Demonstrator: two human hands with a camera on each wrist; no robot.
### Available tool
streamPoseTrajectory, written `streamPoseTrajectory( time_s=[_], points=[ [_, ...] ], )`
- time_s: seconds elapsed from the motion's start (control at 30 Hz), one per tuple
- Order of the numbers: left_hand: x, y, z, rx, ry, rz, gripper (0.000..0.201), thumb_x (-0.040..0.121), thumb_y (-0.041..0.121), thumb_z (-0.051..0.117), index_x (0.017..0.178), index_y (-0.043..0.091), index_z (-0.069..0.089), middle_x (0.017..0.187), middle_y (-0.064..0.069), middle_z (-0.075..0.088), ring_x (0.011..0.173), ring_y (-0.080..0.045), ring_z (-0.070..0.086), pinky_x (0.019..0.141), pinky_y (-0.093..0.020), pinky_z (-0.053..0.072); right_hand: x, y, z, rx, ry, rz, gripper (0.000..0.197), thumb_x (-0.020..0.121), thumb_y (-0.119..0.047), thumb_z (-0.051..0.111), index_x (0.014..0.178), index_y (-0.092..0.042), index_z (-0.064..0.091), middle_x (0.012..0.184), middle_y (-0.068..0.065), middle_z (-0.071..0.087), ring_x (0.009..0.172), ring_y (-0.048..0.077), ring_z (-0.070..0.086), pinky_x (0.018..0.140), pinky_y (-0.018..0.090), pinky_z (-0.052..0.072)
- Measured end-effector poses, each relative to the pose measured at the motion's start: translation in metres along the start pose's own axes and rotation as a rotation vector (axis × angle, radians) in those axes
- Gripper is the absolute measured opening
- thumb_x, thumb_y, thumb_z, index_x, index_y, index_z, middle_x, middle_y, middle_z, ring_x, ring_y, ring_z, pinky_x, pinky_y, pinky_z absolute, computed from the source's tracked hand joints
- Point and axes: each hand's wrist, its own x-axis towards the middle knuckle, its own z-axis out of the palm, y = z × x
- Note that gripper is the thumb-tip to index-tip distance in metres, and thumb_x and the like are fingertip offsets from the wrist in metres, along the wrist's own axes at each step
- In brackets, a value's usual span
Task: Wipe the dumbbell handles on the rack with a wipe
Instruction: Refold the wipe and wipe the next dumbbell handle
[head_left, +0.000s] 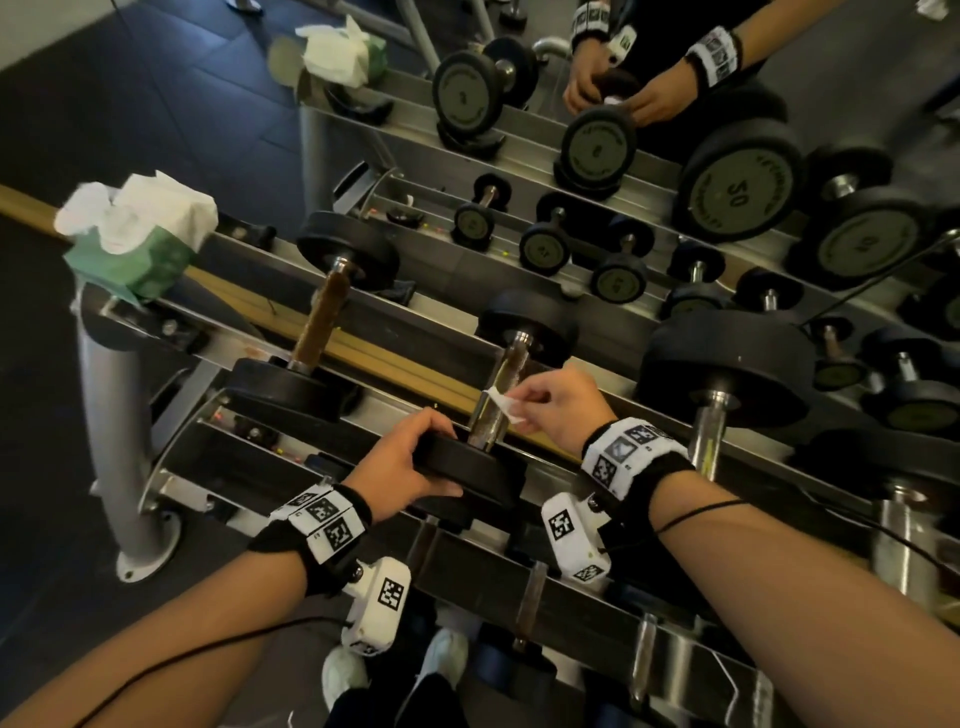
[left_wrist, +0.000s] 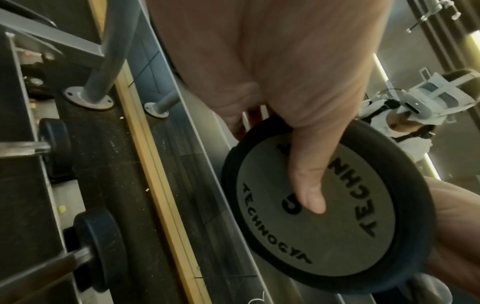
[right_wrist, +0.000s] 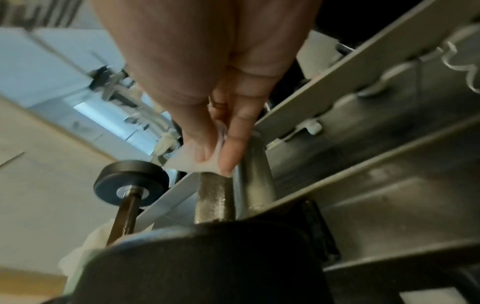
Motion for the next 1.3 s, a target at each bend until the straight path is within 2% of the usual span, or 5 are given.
streamPoseTrajectory(
  time_s=[0.27, 0.6, 0.8, 1.13, 1.3],
  points=[
    [0.007, 0.000, -0.007, 0.216, -0.031, 0.082, 0.058, 0.063, 0.016, 0.087, 0.095, 0.054, 0.057, 0.102, 0.020, 0.055, 0.099, 0.004, 0.053, 0.086, -0.021, 0.043, 0.002, 0.012, -0.007, 0.076, 0.247, -0.069, 0.028, 0.087, -0.011, 0.067, 0.079, -0.038, 0.069, 0.078, -0.006, 0.070, 0.075, 0.010, 0.070, 0.074, 0.029, 0.059],
    [0.013, 0.032, -0.026, 0.502, -0.120, 0.104, 0.053, 0.071, 0.020, 0.083, 0.114, 0.042, 0.061, 0.105, 0.024, 0.044, 0.107, -0.003, 0.043, 0.098, -0.028, 0.038, 0.012, -0.001, -0.017, -0.095, 0.382, -0.108, 0.013, 0.087, -0.016, 0.068, 0.096, -0.024, 0.072, 0.090, -0.003, 0.064, 0.083, 0.014, 0.065, 0.080, 0.038, 0.058],
    [0.012, 0.032, 0.003, 0.640, -0.132, 0.139, 0.054, 0.069, 0.037, 0.082, 0.116, 0.048, 0.058, 0.096, 0.029, 0.032, 0.093, -0.002, 0.029, 0.084, -0.026, 0.032, 0.023, -0.007, -0.012, -0.180, 0.453, -0.123, 0.013, 0.088, -0.019, 0.066, 0.098, -0.025, 0.071, 0.085, -0.013, 0.053, 0.080, 0.006, 0.056, 0.072, 0.023, 0.048],
    [0.013, 0.030, 0.005, 0.413, -0.140, -0.018, 0.052, 0.064, 0.028, 0.088, 0.105, 0.047, 0.063, 0.099, 0.019, 0.040, 0.097, 0.003, 0.035, 0.092, -0.028, 0.037, 0.014, -0.003, -0.003, -0.177, 0.304, -0.108, 0.012, 0.089, -0.014, 0.065, 0.094, -0.019, 0.075, 0.094, -0.001, 0.060, 0.089, 0.020, 0.062, 0.084, 0.041, 0.054],
    [0.011, 0.030, 0.006, 0.364, -0.128, -0.040, 0.053, 0.064, 0.022, 0.089, 0.101, 0.048, 0.062, 0.102, 0.015, 0.041, 0.104, -0.007, 0.041, 0.098, -0.031, 0.039, -0.013, -0.001, 0.018, -0.238, 0.170, -0.135, 0.012, 0.087, -0.012, 0.068, 0.092, -0.020, 0.074, 0.091, -0.009, 0.059, 0.084, 0.006, 0.058, 0.080, 0.025, 0.048]
  ],
)
